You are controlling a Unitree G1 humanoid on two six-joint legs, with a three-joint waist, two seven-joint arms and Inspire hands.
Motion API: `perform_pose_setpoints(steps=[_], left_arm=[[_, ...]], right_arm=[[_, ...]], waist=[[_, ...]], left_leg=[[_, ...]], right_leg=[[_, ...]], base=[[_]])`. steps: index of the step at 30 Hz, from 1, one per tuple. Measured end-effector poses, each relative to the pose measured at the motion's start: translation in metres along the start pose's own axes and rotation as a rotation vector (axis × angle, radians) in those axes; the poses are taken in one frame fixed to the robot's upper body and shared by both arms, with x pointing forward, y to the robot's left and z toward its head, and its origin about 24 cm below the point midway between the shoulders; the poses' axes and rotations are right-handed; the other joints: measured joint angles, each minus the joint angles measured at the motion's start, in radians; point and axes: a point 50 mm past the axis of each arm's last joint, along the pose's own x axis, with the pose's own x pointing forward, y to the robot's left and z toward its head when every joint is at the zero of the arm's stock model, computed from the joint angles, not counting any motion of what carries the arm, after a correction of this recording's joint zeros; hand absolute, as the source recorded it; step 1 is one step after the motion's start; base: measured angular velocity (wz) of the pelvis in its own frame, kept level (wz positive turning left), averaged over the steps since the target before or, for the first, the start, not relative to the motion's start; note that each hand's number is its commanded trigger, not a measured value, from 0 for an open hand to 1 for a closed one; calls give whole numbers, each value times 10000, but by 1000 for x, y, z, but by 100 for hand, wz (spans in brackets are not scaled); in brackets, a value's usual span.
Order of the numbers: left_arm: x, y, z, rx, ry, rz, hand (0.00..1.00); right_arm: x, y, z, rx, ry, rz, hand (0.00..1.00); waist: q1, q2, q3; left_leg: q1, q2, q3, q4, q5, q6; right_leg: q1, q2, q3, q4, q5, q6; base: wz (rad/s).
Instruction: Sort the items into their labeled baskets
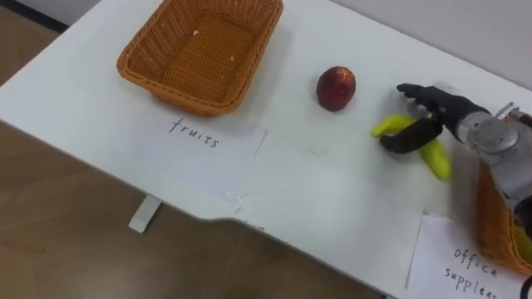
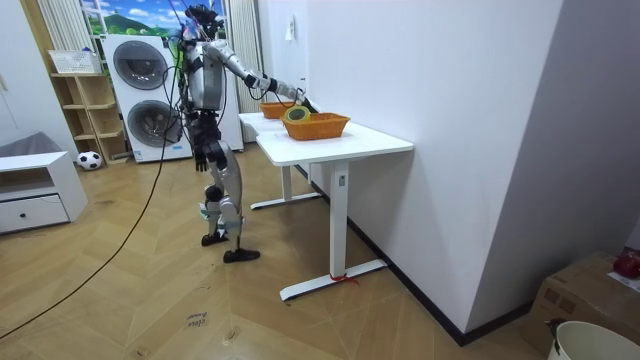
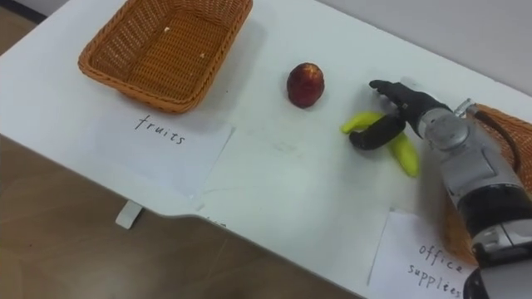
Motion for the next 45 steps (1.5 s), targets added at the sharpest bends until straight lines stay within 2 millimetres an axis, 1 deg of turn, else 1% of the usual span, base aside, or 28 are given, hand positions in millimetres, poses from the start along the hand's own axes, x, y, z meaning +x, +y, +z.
perform_pose_setpoints(steps=[1,2,3,7,10,14,20,27,31,34,41,45], left_arm=[[0,0,0,2,-2,2,0],[0,0,0,4,-2,2,0],[0,0,0,5,-4,1,0],[0,0,0,14,-5,7,0],[0,0,0,-91,10,7,0],[0,-1,0,-329,79,-26,0],[0,-2,6,-223,-75,-44,0],[1,-2,6,-233,-85,-107,0],[1,-1,6,-227,-86,-199,0],[1,-1,5,-226,-14,-249,0],[1,-2,2,-369,64,-253,0],[0,-1,2,-423,-77,-67,0]], right_arm=[[0,0,0,-22,4,-39,0],[0,0,0,-29,6,-46,27],[0,0,0,-29,6,-46,100],[0,0,0,-32,8,-47,100],[0,-3,-2,-115,100,-452,100],[0,-5,-6,-363,316,-819,100],[0,-4,-11,-328,560,-795,100],[0,-3,-13,-282,676,-560,100],[0,-2,-13,-254,770,-442,100],[0,-2,-13,-254,774,-401,100],[0,-2,-13,-237,852,-408,100],[-1,-4,-5,-297,534,-483,100]], waist=[[1,12,-7],[0,17,-9],[-2,18,-10],[-1,32,-19],[11,46,-37],[14,47,-37],[1,36,-38],[0,-20,-38],[18,-92,-36],[25,-120,-34],[28,-113,-31],[-49,-91,-31]], left_leg=[[0,0,0,0,0,0],[1,0,0,1,1,0],[1,0,0,1,1,1],[3,0,0,2,2,1],[7,1,-8,-3,2,1],[27,2,-7,-27,3,1],[51,2,0,-80,3,2],[194,6,120,-170,3,4],[217,6,147,-179,3,5],[246,7,180,-192,2,6],[303,10,206,-205,0,9],[300,15,247,-200,-11,19]], right_leg=[[0,0,0,0,0,0],[0,0,2,1,0,0],[0,0,2,1,0,0],[3,0,2,2,1,-1],[5,-1,2,3,1,-1],[5,-2,2,2,0,-1],[3,0,-1,-1,0,0],[46,8,41,0,0,0],[46,13,72,0,0,0],[50,18,104,1,0,0],[92,19,115,-2,0,1],[86,27,164,-2,1,2]], base=[[0],[0],[0],[0],[0],[0],[0],[-4],[-1],[-3],[0],[-2]])
